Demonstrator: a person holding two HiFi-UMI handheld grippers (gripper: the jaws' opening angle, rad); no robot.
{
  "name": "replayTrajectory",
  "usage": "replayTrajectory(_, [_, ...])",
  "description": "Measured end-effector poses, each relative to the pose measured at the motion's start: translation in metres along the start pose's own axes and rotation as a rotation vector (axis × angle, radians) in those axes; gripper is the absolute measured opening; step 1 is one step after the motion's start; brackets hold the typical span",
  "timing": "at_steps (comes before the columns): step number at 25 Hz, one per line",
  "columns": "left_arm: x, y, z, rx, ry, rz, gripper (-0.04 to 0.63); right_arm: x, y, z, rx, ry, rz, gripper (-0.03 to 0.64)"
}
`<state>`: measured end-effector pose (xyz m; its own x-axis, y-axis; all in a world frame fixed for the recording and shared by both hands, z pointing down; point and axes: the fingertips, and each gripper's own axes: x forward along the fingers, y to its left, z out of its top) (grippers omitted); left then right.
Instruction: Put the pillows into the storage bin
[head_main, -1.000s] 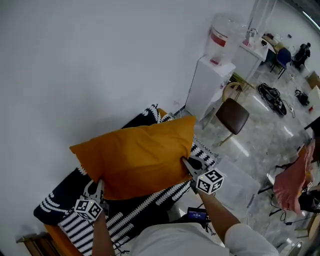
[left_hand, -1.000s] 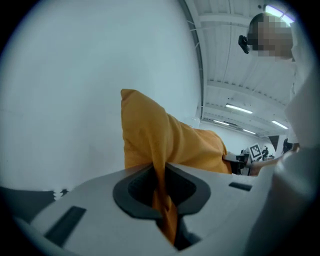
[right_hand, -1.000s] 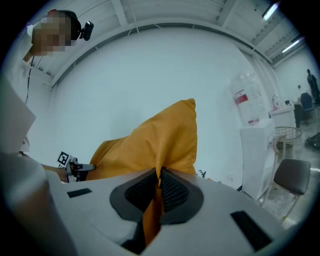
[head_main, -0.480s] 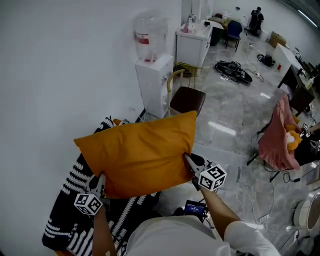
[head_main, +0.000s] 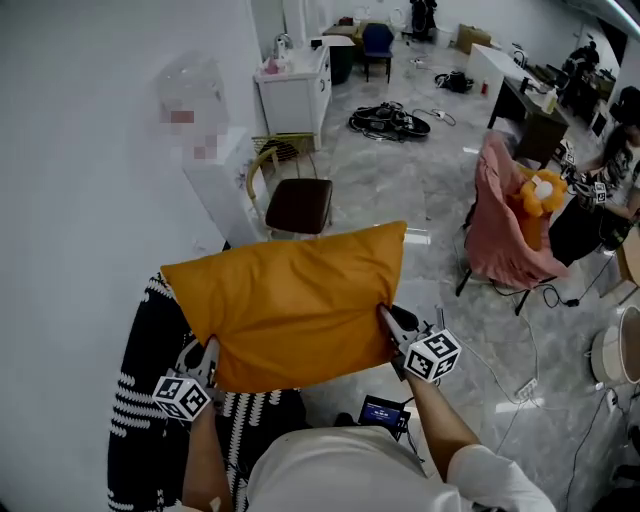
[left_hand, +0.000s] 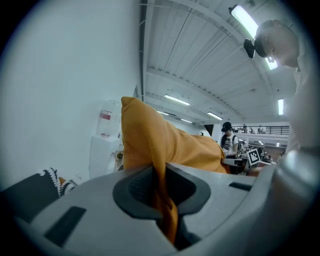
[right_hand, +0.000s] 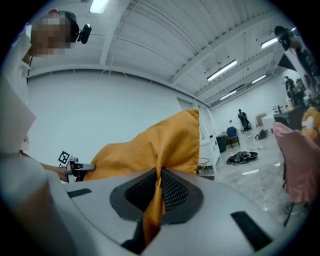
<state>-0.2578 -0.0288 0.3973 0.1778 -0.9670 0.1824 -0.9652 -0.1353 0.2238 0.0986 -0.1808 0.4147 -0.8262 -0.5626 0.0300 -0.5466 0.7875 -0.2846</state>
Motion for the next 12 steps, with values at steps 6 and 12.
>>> replayTrajectory(6, [0.077, -0.044, -0.015, 0.002, 0.062, -0.159, 0.046, -0.059, -0.055, 0.0, 0.014, -0.034, -0.159, 0.037])
replayTrajectory(12, [0.151, -0.071, -0.048, -0.031, 0.133, -0.286, 0.046, -0.097, -0.103, -0.013, 0.033, -0.007, -0.301, 0.037])
